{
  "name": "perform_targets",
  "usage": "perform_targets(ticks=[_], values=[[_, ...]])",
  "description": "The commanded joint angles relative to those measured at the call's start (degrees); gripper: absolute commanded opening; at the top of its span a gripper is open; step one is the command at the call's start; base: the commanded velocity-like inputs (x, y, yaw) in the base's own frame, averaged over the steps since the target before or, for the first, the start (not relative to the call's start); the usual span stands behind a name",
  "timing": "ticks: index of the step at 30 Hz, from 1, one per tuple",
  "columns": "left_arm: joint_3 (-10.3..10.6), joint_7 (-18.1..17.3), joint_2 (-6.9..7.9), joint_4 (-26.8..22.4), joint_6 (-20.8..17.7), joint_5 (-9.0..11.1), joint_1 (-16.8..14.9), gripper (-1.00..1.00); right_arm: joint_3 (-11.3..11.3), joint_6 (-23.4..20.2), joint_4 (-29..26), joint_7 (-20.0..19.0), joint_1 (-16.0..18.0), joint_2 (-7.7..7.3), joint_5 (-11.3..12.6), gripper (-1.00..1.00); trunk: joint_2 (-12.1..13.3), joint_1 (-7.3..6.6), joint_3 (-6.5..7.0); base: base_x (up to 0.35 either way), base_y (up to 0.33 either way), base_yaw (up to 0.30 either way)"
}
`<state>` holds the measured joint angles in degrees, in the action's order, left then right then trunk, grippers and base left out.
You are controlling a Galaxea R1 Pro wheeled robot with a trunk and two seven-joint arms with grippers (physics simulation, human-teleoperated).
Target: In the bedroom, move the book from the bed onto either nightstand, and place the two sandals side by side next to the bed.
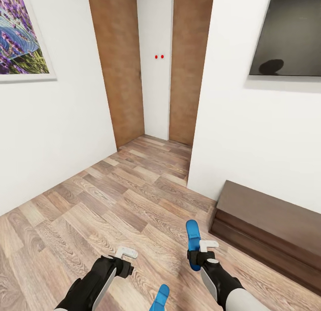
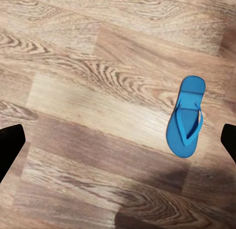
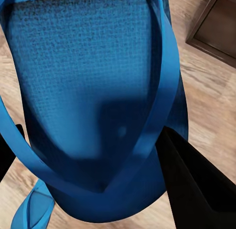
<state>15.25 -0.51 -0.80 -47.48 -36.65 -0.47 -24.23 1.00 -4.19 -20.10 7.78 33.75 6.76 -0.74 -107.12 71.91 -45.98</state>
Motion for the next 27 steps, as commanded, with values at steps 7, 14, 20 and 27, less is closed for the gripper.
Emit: perform_targets(ticks=[7, 14, 20, 27], values=[[0.1, 0.1, -0.06, -0.1, -0.3, -0.1, 0.0, 1.0, 0.2, -0.4, -0.1, 0.1, 0.0, 0.01, 0.0, -1.0, 0.0, -0.01, 0.16, 0.0, 0.0, -0.111], [0.1, 0.1, -0.15, 0.0, -0.3, -0.1, 0.0, 1.0, 0.3, -0.4, -0.1, -1.3, 0.0, 0.01, 0.0, -1.0, 0.0, -0.01, 0.57, 0.0, 0.0, -0.207], [0.1, 0.1, -0.18, -0.1, -0.3, -0.1, 0.0, 1.0, 0.3, -0.4, -0.1, -1.9, 0.0, 0.01, 0.0, -1.0, 0.0, -0.01, 0.9, 0.0, 0.0, -0.198], [0.1, 0.2, -0.23, 0.0, -0.3, -0.1, 0.0, 1.0, 0.2, -0.4, -0.1, -2.0, 0.0, 0.01, -0.1, -1.0, 0.0, -0.01, 1.01, 0.0, -0.031, -0.059]])
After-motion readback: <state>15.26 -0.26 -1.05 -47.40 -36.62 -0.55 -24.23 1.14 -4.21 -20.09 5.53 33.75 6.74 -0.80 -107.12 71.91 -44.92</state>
